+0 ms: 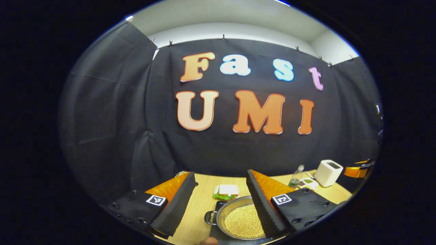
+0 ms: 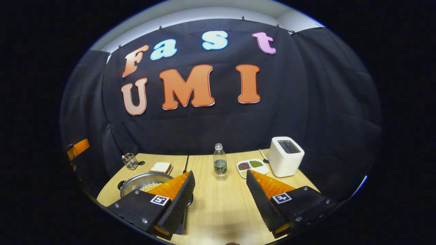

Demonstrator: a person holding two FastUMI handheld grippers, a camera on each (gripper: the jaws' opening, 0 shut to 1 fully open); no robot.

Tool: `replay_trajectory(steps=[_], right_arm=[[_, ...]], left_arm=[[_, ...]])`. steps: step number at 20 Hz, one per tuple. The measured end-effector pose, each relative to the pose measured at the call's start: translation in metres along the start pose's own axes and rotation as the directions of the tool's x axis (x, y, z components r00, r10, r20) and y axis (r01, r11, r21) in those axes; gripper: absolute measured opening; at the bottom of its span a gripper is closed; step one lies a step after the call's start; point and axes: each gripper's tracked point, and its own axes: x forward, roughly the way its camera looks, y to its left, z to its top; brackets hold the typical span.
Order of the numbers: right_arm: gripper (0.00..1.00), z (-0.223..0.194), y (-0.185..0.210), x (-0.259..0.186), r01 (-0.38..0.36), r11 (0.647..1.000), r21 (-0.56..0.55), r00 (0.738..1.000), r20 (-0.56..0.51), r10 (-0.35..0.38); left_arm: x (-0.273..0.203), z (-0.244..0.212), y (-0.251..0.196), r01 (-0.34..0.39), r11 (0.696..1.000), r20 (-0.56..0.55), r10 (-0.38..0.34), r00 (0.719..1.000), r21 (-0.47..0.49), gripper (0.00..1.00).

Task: First push the handle of the pot to place it horizontally, then grasp the pot with both hands and set it on the induction cooktop.

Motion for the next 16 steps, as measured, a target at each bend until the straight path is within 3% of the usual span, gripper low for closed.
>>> replay_trajectory(steps=[3,9,16], right_arm=[[0.94,0.027,-0.038,-0.037,0.029,0.999,-0.025,0.997,0.068,-0.027],[0.94,0.071,-0.083,-0.091,0.046,0.999,-0.026,0.982,0.186,-0.04],[0.94,0.084,-0.112,-0.118,0.06,0.998,-0.011,0.971,0.233,-0.056]], left_arm=[[-0.028,0.029,-0.019,0.05,0.997,0.056,-0.047,0.997,-0.062,0.99],[-0.069,0.074,0.026,-0.057,0.998,0.107,0.056,0.993,0.004,0.96],[-0.089,0.097,0.037,-0.072,0.997,0.125,0.076,0.989,-0.038,0.99]])
